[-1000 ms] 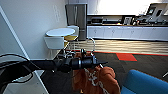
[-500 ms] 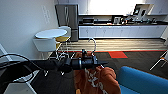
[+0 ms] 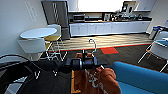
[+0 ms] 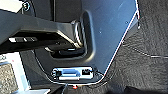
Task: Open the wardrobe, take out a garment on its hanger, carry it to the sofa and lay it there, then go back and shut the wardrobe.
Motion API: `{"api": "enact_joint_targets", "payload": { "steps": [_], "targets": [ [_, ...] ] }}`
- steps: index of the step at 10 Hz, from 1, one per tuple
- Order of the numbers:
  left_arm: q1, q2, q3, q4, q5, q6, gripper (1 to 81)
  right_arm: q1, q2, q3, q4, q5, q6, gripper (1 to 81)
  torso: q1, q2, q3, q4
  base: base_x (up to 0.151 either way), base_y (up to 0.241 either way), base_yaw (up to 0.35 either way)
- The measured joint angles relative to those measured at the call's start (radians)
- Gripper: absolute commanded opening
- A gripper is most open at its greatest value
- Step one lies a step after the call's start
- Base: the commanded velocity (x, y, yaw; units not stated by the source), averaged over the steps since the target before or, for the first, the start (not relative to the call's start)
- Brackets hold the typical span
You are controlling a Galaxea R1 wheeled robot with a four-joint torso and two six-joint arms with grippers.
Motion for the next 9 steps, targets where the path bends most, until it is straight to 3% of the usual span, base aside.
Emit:
{"api": "enact_joint_targets", "payload": {
  "steps": [9],
  "targets": [
    [0.001, 0.0, 0.0, 0.001, -0.002, 0.003, 1.0, 0.003, 0.003, 0.0, 0.0, 0.002, 0.0, 81.1, 0.0, 0.0, -0.001, 0.0, 0.0, 0.0, -0.233]
  ]
}}
